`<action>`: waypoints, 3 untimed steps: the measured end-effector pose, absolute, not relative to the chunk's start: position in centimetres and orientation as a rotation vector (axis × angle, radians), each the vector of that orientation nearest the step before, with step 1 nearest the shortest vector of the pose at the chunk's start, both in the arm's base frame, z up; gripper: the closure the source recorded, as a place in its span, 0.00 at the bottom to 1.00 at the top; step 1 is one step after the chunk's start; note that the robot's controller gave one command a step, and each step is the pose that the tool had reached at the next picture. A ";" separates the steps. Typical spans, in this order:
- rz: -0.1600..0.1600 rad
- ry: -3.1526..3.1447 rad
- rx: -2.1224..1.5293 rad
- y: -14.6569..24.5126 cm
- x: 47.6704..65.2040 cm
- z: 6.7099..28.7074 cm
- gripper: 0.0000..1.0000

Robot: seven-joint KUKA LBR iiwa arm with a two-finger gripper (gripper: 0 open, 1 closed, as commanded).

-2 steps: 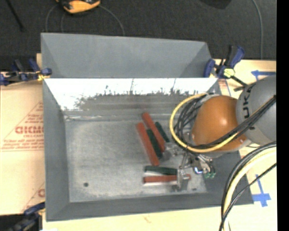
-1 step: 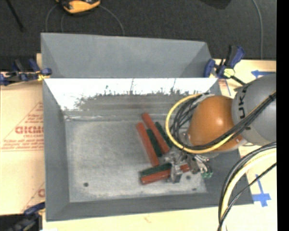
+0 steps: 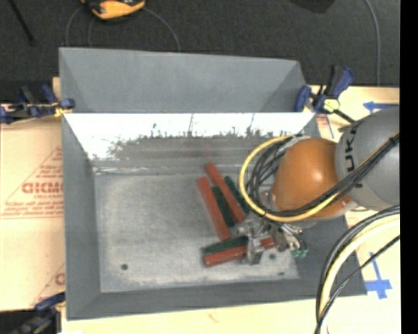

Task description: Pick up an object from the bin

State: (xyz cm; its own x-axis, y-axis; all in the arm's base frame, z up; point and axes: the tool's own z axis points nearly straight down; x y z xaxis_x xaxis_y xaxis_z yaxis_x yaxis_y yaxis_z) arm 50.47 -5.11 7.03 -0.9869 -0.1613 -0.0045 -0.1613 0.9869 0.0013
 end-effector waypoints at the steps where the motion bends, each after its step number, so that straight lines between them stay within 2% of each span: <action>1: 0.003 3.127 -0.253 -5.1 50.5 7.1 1.00; 2: 0.004 3.132 -0.252 -5.1 50.4 7.5 1.00; 3: 0.001 3.134 -0.251 -5.2 50.3 9.1 1.00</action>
Offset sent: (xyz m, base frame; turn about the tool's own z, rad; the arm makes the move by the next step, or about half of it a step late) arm 0.0000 0.0000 0.0523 0.0000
